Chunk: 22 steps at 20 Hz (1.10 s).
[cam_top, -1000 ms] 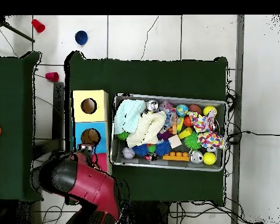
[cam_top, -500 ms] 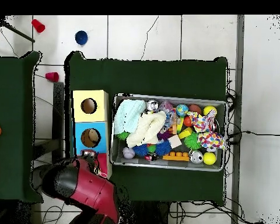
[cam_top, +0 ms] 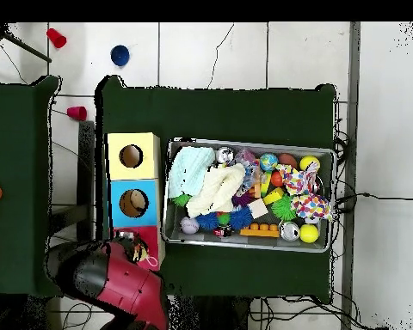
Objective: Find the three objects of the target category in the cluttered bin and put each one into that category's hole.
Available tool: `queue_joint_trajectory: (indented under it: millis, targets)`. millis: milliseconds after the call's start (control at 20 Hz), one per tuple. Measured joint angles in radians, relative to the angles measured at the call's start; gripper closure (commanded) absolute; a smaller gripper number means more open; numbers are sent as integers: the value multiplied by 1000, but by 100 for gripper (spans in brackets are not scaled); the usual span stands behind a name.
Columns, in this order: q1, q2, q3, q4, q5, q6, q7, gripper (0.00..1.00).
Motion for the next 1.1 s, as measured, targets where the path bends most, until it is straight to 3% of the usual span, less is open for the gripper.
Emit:
queue_joint_trajectory:
  millis: [750,1000,1100]
  targets:
    - [30,-70,-14,21,25,57,0,100]
    - [-6,-92,32,80,74,22,0,100]
    - [-46,-94,77,126,89,-38,0,100]
